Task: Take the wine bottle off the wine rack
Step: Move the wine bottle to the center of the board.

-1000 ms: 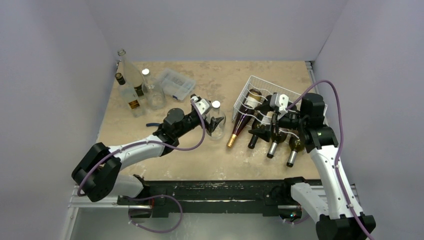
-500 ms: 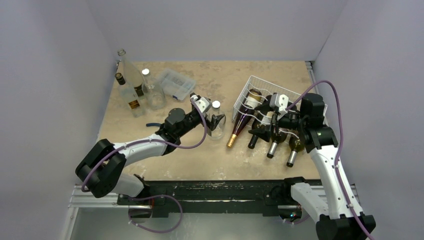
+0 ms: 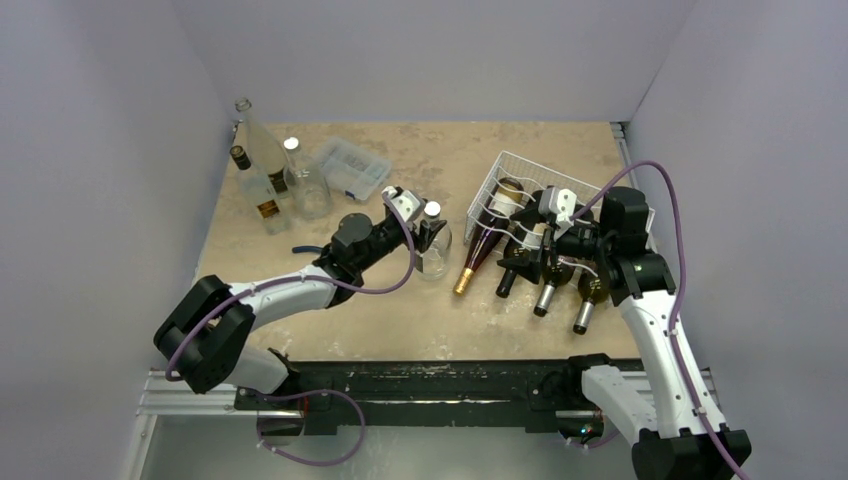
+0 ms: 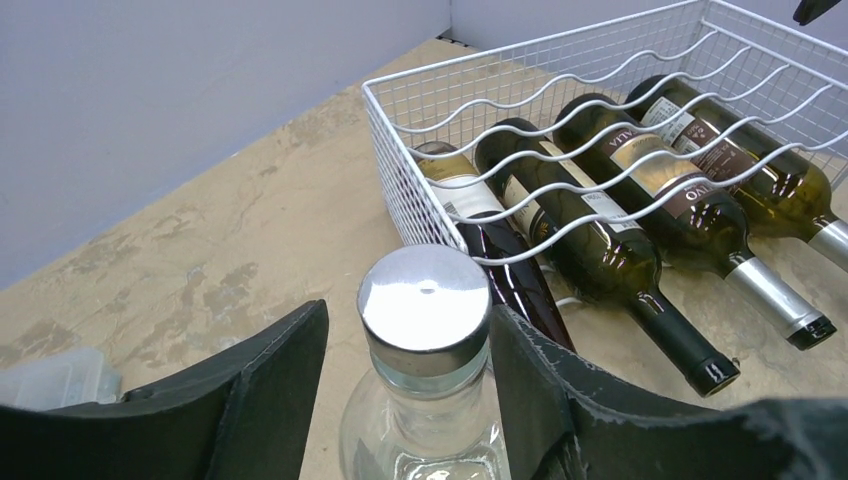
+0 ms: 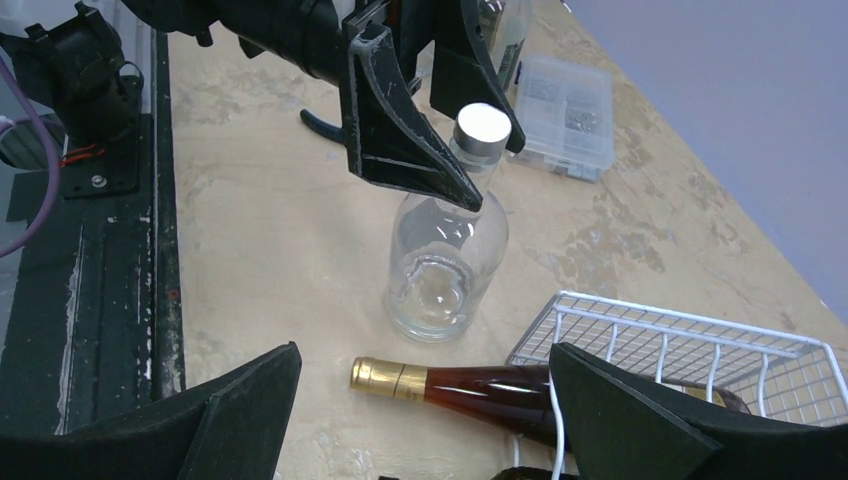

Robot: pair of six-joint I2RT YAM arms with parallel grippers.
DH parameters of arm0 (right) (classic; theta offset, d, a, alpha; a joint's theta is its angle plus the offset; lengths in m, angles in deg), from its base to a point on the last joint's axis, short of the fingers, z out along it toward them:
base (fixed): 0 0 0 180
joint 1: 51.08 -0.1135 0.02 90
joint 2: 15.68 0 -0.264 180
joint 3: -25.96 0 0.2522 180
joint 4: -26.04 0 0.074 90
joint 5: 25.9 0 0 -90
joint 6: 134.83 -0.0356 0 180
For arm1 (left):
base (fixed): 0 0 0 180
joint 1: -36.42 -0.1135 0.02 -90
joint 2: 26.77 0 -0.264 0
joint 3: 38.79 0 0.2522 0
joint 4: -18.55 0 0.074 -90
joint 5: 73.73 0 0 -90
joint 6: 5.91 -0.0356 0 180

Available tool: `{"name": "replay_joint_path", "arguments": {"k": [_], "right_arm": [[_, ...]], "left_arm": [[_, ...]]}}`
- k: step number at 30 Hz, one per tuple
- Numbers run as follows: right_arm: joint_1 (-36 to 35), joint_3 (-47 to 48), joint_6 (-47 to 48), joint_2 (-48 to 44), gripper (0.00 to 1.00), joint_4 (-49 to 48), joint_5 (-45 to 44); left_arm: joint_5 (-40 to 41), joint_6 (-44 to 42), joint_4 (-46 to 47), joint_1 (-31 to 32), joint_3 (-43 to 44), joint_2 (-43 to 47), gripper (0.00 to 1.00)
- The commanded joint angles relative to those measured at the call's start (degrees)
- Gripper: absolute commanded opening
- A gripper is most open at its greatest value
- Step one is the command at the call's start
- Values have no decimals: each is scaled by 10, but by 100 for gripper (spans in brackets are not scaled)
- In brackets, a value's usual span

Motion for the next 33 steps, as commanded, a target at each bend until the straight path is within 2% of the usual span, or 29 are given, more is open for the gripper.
{"name": "replay_joint_path", "arguments": {"k": [1, 3, 5, 10, 13, 20, 33], "right_arm": [[3, -2, 8, -3, 99, -7, 0], [3, -2, 8, -3, 99, -7, 0], [2, -2, 8, -3, 99, -7, -1], [3, -2, 8, -2, 99, -6, -1], [3, -2, 9, -2, 99, -6, -1], [3, -2, 9, -3, 99, -6, -2], [2, -5, 10, -7, 99, -6, -5]], "left_arm": [[-10, -5, 20, -5, 27, 0, 53], [-6, -8, 17, -5, 28, 1, 34], [4, -11, 15, -5, 28, 4, 23], [37, -18, 8, -5, 29, 24, 5], [63, -14, 8, -8, 30, 46, 0], [113, 7, 8, -45, 36, 91, 0], [123, 20, -19, -138, 62, 109, 0]]}}
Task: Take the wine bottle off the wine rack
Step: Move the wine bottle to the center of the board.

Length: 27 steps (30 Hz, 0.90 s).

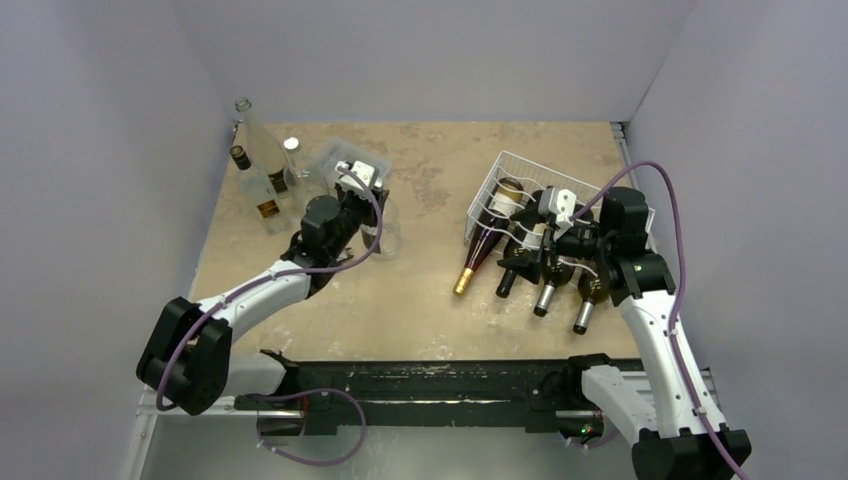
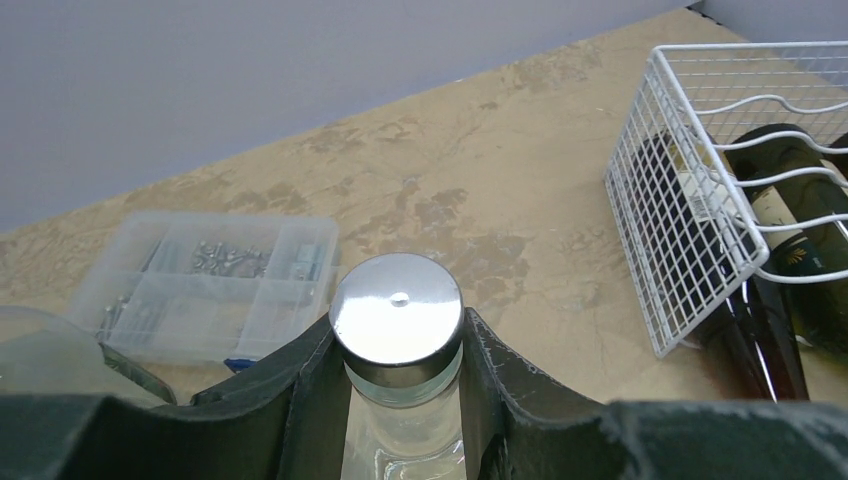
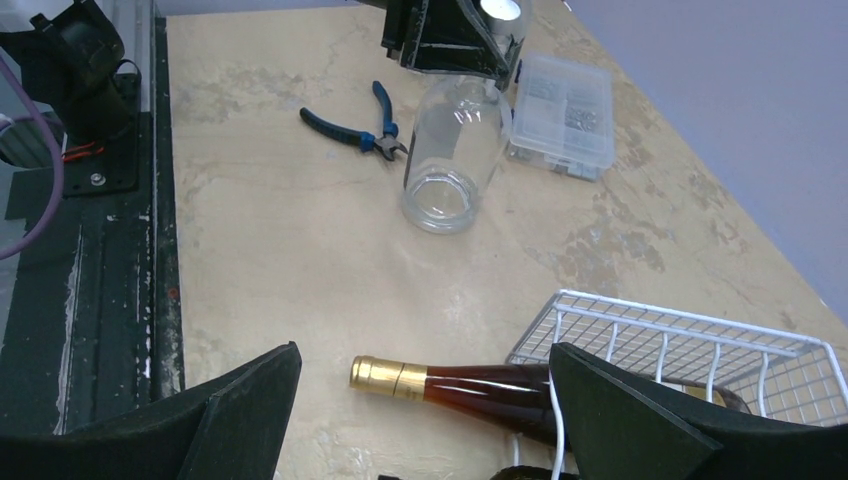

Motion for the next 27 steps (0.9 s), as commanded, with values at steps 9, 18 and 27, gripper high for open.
{"name": "replay_joint_path", "arguments": {"k": [9, 18, 27], "right_arm": [[3, -6, 9, -5, 99, -6, -5], [2, -6, 11, -5, 99, -5, -6], [3, -7, 13, -5, 99, -4, -7]], "left_arm": [[9, 0, 105, -74, 84, 11, 0], [-4, -1, 128, -109, 99, -25, 0], [-18, -19, 145, -140, 114, -51, 0]]}}
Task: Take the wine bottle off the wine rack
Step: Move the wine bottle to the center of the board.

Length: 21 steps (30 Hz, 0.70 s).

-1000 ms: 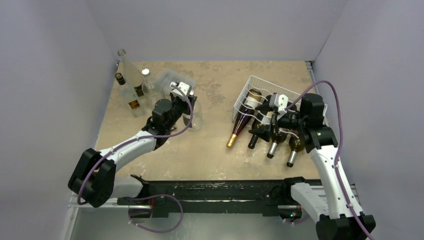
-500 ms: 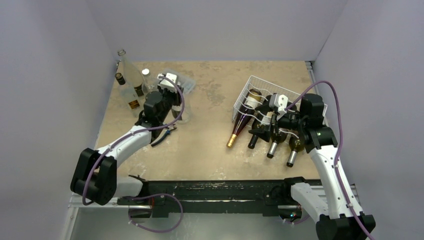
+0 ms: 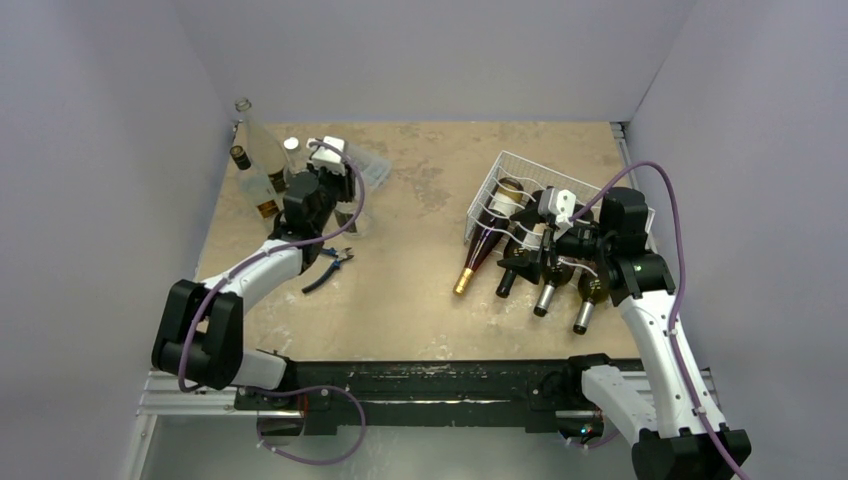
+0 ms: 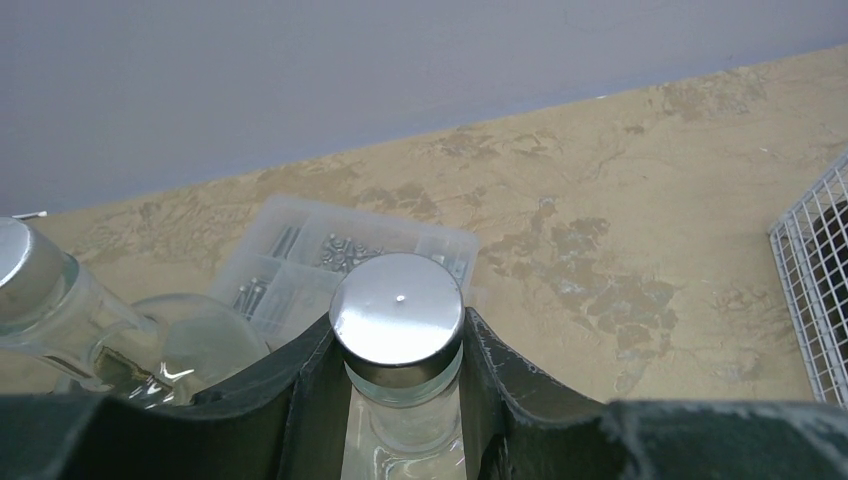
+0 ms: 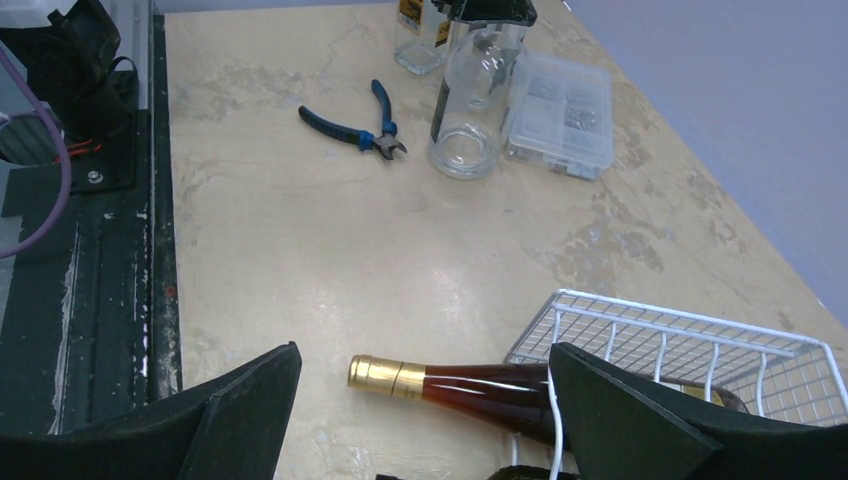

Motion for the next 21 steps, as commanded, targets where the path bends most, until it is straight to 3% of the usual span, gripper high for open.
{"name": "replay_joint_path", "arguments": {"k": [1, 9, 12, 14, 19, 21], "right_arm": [[3, -5, 9, -5, 99, -4, -6], [3, -5, 10, -4, 99, -4, -6], [3, -5, 10, -4, 99, -5, -7], [2, -5, 11, -4, 99, -4, -8], [3, -6, 10, -4, 99, -4, -8], [2, -6, 10, -4, 99, -4, -8]], "left_arm": [[-14, -19, 145, -20, 59, 9, 0], [-31, -40, 126, -37, 70, 2, 0], [-30, -49, 117, -38, 69, 2, 9], [-28, -50, 118, -38, 64, 2, 20], [-27, -45, 121, -39, 49, 12, 68], [-27, -41, 117, -39, 45, 21, 81]]}}
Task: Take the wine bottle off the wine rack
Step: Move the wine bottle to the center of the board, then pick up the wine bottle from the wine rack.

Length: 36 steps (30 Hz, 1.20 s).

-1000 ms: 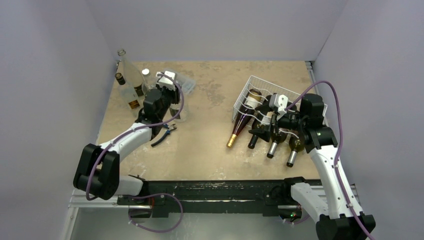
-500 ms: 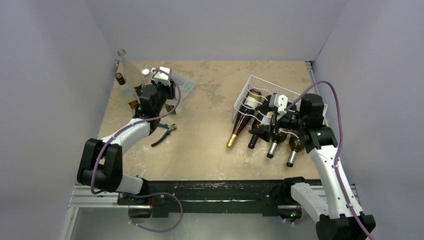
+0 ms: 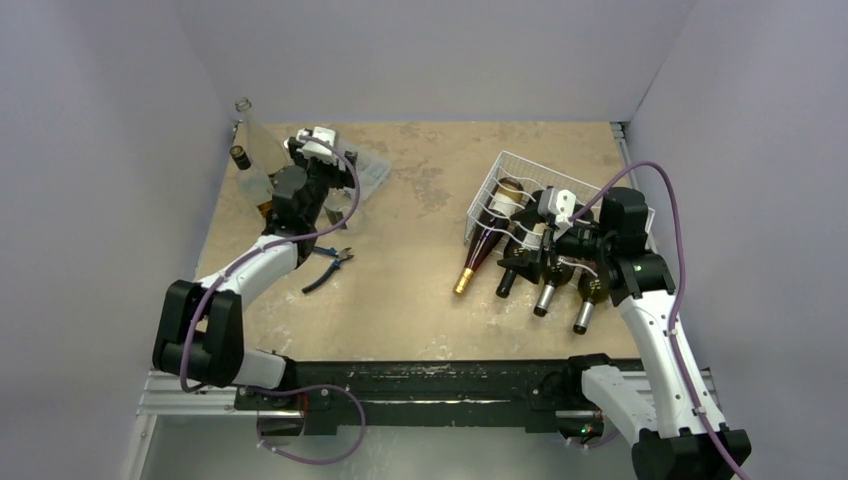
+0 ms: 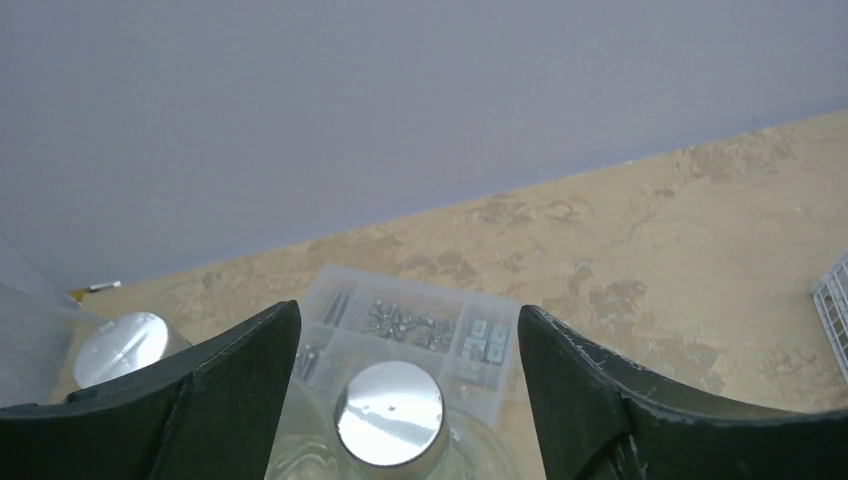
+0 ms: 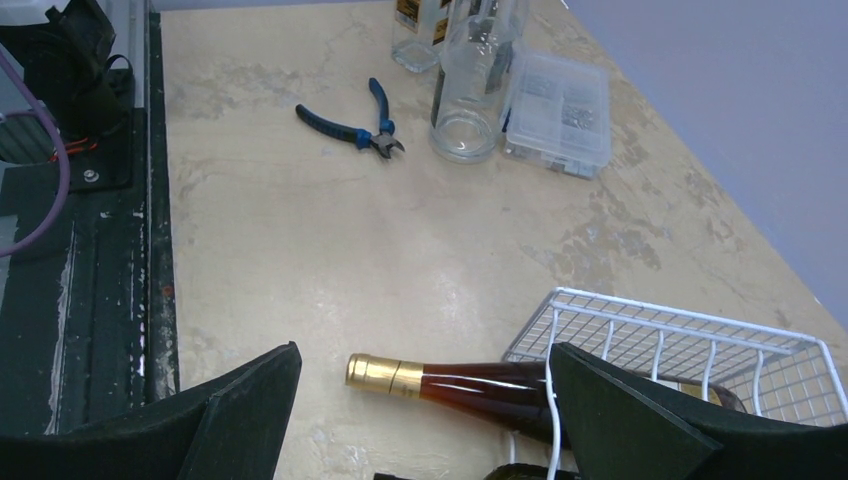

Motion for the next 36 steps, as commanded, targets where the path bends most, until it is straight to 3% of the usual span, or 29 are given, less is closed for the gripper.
{"name": "replay_joint_path", "arguments": {"k": [1, 6, 9, 17, 22, 28, 32, 36], "right_arm": [[3, -6, 9, -4, 99, -4, -4], [3, -7, 11, -6, 99, -4, -5], [3, -7, 13, -7, 99, -2, -4], [10, -9, 34, -8, 99, 15, 31], [17, -22, 57, -13, 99, 26, 37], [30, -52, 126, -25, 99, 33, 51], [45, -77, 169, -27, 99, 40, 82], [51, -84, 145, -26, 99, 19, 70]], "left_arm": [[-9, 1, 76, -6, 25, 40, 86], [-8, 24, 21, -6, 22, 94, 100], [0, 54, -68, -6, 33, 148, 100], [-31, 141, -418, -6, 74, 322, 100], [-106, 197, -516, -6, 59, 407, 100], [-216, 333, -568, -6, 7, 450, 100], [-304, 441, -531, -4, -73, 458, 100], [-287, 479, -485, 40, -128, 478, 100]]}}
